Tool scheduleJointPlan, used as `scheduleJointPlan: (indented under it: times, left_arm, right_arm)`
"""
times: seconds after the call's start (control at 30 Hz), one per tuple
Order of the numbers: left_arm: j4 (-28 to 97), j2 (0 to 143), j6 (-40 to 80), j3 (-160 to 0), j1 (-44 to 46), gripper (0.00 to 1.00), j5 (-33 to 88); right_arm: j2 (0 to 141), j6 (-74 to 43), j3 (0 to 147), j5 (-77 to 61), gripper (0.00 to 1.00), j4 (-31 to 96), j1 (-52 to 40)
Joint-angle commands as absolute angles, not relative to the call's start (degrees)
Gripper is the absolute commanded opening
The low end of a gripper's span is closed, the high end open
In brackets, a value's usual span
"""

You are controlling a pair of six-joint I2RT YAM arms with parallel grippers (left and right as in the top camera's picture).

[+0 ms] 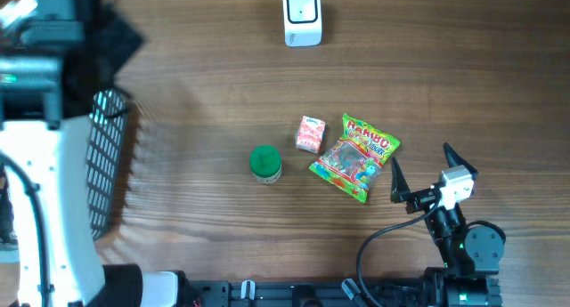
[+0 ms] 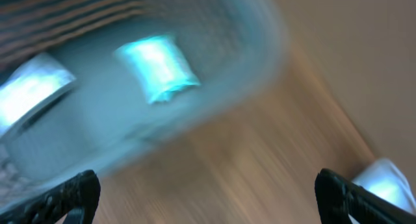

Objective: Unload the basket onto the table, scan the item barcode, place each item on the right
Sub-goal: 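Reach left gripper into basket and grasp mint-green tissue pack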

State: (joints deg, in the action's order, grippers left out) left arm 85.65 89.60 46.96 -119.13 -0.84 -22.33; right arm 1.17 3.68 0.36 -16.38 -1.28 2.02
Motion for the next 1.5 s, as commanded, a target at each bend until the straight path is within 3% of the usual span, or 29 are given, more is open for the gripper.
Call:
scheduleJointPlan:
  times: [0.0, 0.13, 0.2, 0.27, 0.3, 0.47, 0.67, 0.97, 1.07, 1.17, 1.33, 1.37, 1.4, 1.43, 1.47]
  left_arm:
    - [89.9, 90.7, 73.1, -118.8, -14.9, 1.00, -23.9]
    - [89.4, 94.4, 70.9, -118.8, -24.0, 1.00, -22.3]
    - [86.0, 97.1, 62.7, -118.4, -25.5, 1.00, -17.3]
    - [75.3, 99.4, 47.8, -112.9, -27.1, 1.00, -5.5]
    - [70.8, 99.5, 46.4, -109.1, -27.9, 1.00, -3.2]
    - [49.5, 99.5, 42.4, -87.6, -31.6, 1.00, 7.9]
    - [28.3, 100.1, 42.4, -68.4, -33.7, 1.00, 10.1]
    - [18.1, 110.5, 42.4, -67.1, -33.2, 1.00, 10.3]
    - [15.3, 111.2, 42.4, -67.1, -33.1, 0.92, 10.5]
    - [14.8, 111.2, 42.2, -67.1, -33.1, 0.75, 10.9]
    - [14.7, 113.3, 39.4, -67.1, -31.7, 0.75, 10.9]
    - [14.8, 113.9, 39.2, -67.1, -31.6, 0.70, 10.9]
    - [15.5, 114.1, 39.0, -67.1, -31.7, 0.49, 10.9]
    - [16.7, 114.1, 38.8, -67.1, -31.7, 0.23, 11.1]
    - [17.7, 113.8, 37.4, -67.3, -31.8, 0.04, 12.4]
  right_arm:
    - [0.8, 2.9, 0.3, -15.9, 1.00, -1.4, 1.8]
    - [0.8, 2.9, 0.3, -15.9, 1.00, -1.4, 1.8]
    - [0.8, 2.9, 0.3, -15.9, 1.00, -1.4, 1.8]
    - [0.8, 2.9, 0.3, -15.9, 0.99, -1.4, 1.8]
    - [0.8, 2.9, 0.3, -15.9, 1.00, -1.4, 1.8]
    - [0.8, 2.9, 0.3, -15.9, 1.00, -1.4, 1.8]
    - [0.8, 2.9, 0.3, -15.9, 1.00, -1.4, 1.8]
    - [0.8, 2.9, 0.3, -15.9, 1.00, -1.4, 1.8]
    - [0.8, 2.9, 0.3, -15.9, 1.00, -1.4, 1.8]
    - [0.8, 2.9, 0.3, -15.9, 1.00, -1.4, 1.8]
    - [0.8, 2.9, 0.3, -15.9, 1.00, -1.4, 1.8]
    - [0.8, 2.9, 0.3, -15.9, 1.00, -1.4, 1.8]
    - [0.8, 2.9, 0.3, -15.9, 1.00, -1.4, 1.8]
    - [0.8, 2.9, 0.3, -15.9, 1.00, -1.4, 1.8]
    - [0.8, 2.9, 0.3, -15.9, 1.00, -1.4, 1.8]
